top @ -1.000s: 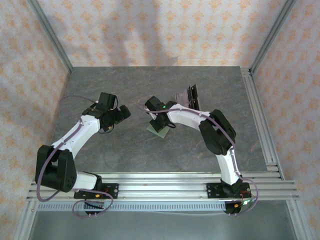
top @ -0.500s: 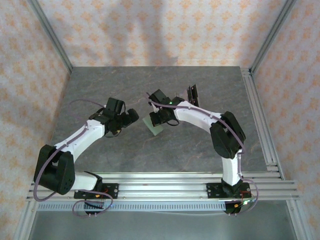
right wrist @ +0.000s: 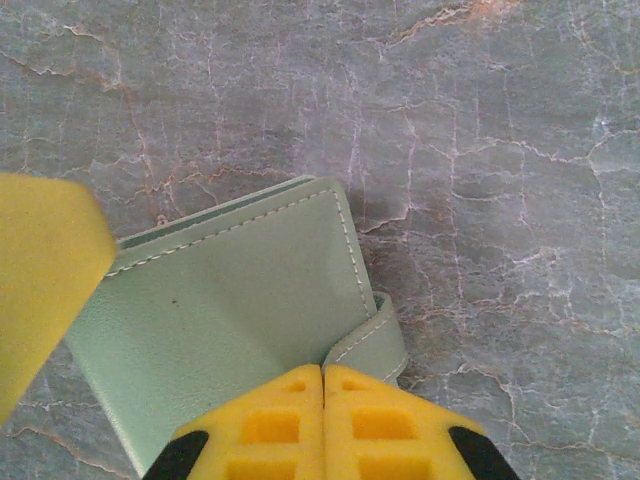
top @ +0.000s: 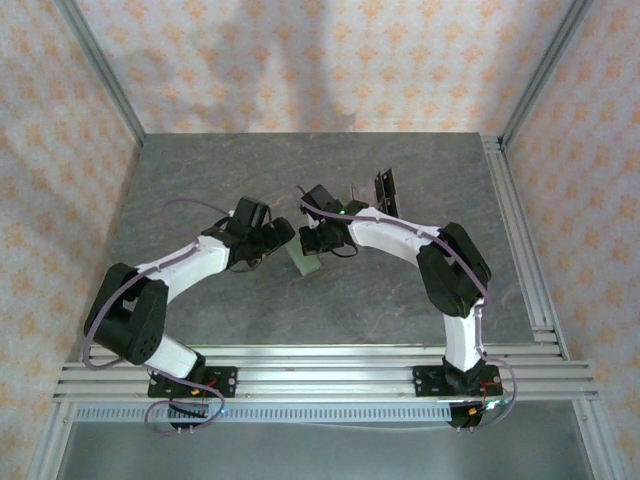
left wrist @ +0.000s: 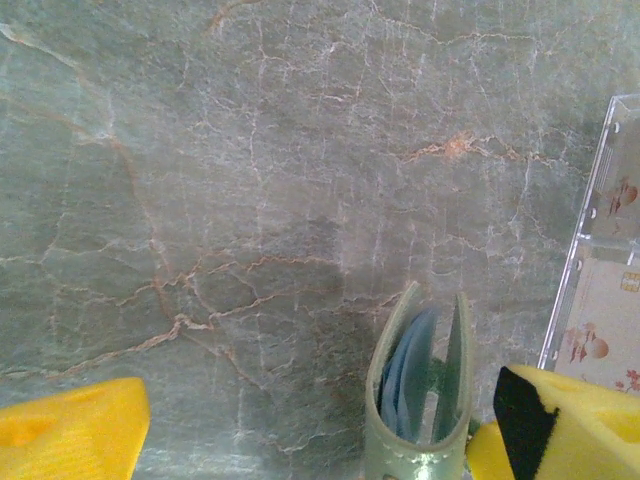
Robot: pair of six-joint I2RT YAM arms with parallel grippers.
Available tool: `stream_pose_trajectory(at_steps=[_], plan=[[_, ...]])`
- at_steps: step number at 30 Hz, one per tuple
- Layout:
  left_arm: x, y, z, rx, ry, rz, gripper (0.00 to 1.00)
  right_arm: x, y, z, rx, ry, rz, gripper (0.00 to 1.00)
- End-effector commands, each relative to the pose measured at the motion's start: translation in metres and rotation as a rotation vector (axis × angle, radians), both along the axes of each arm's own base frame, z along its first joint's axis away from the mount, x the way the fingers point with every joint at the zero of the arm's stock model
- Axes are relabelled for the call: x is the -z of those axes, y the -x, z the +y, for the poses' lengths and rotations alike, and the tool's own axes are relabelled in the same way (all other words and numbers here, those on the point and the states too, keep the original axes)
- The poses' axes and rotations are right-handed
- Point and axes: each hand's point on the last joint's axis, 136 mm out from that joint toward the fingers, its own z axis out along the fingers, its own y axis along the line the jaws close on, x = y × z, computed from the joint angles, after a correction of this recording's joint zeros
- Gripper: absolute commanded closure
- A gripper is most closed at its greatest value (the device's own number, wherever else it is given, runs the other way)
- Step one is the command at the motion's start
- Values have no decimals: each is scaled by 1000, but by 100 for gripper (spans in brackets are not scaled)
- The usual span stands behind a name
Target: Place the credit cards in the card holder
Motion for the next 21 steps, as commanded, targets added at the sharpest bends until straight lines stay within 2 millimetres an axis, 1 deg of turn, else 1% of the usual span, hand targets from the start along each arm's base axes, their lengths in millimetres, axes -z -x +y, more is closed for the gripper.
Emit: stream_pose_trajectory(at_steps=[1,4,7,11,14,15,18,20,21], plan=[[4,-10,-9,-8,11,-34,14,2,-2,4,15,-30,4,100],[9,-9,-13,-1,9,-26,17,3,-2,5,13,-35,7,100],[12,-9,-18,10,10,-26,23,6,-2,6,12,-36,12,100],[16,-8,-25,27,7,-25,33,7,-2,7,11,-42,13,100],[19,-8,-29,33,4,-22,48,8,-1,7,9,-42,19,100],[19,-8,-29,34,3,-24,51,8,-1,7,10,-42,17,100],[20,-9,-31,39,-1,-28,77,10,0,3,11,-28,13,100],[19,-10,-29,42,-16,-32,100,11,-1,-5,24,0,2,100],[17,-10,-28,49,-31,-38,100,12,-2,-11,33,18,-4,100]])
